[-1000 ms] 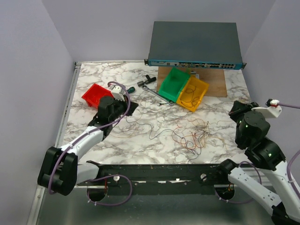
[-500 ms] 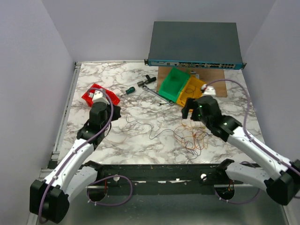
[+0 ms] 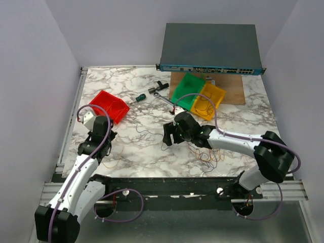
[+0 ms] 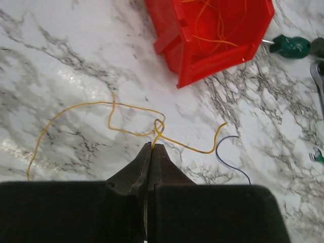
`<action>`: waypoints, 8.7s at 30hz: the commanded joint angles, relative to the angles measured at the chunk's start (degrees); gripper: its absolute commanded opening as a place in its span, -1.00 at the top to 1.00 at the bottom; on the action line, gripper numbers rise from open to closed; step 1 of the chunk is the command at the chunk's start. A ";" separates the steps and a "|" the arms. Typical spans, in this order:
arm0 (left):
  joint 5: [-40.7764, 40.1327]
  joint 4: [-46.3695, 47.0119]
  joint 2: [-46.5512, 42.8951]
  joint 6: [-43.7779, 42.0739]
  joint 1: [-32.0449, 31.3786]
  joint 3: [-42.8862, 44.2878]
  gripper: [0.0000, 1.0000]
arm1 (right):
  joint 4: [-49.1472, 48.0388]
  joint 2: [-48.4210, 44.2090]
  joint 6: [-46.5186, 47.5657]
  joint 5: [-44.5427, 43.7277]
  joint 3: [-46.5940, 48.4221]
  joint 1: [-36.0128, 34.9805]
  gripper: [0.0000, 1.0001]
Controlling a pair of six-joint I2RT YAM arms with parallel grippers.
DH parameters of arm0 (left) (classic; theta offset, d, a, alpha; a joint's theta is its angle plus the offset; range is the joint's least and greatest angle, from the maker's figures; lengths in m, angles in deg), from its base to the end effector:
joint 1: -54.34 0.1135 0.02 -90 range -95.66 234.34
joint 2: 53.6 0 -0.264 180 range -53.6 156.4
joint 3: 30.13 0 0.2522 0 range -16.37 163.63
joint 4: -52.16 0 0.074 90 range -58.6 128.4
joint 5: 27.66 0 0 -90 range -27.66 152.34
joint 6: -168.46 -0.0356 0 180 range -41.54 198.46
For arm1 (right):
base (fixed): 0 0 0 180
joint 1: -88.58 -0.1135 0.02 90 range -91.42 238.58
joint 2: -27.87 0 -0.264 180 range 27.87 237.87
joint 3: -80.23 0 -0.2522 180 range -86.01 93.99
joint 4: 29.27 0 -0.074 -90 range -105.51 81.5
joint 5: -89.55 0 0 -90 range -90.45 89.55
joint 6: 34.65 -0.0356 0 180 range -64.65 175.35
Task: Untangle the cables
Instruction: Pick up the cable at the center of the board, then move the bin to the center of the board.
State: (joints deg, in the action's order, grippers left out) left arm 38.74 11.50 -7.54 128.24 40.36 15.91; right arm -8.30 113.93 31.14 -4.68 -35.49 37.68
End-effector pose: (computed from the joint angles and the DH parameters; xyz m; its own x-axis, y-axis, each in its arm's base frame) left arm 0.1683 -0.0272 0.2340 -0.3525 -0.6333 -0.6890 -0.5303 0.7418 -0.4106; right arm 0.2016 0.2439 0.2090 -0.6938 -0.2053 -0.6903 -0.4992 0.8280 0.2555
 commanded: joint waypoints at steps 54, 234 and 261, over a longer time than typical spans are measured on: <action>5.89 -10.74 47.98 -37.84 3.96 23.50 -0.68 | -24.17 -6.70 -11.42 -4.88 -17.11 -0.35 0.99; 38.32 56.88 33.28 -30.10 -21.71 25.45 1.00 | -12.29 -9.02 -18.94 -16.73 -4.49 21.47 -0.42; 42.29 80.66 30.11 -31.09 -21.70 10.69 1.00 | -13.13 13.62 -20.58 -26.90 5.55 21.38 0.65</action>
State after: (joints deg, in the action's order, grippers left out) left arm 78.33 87.48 19.96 95.39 18.70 23.88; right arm -22.29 131.48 12.11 -34.80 -24.78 58.95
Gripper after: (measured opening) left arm 0.009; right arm 0.282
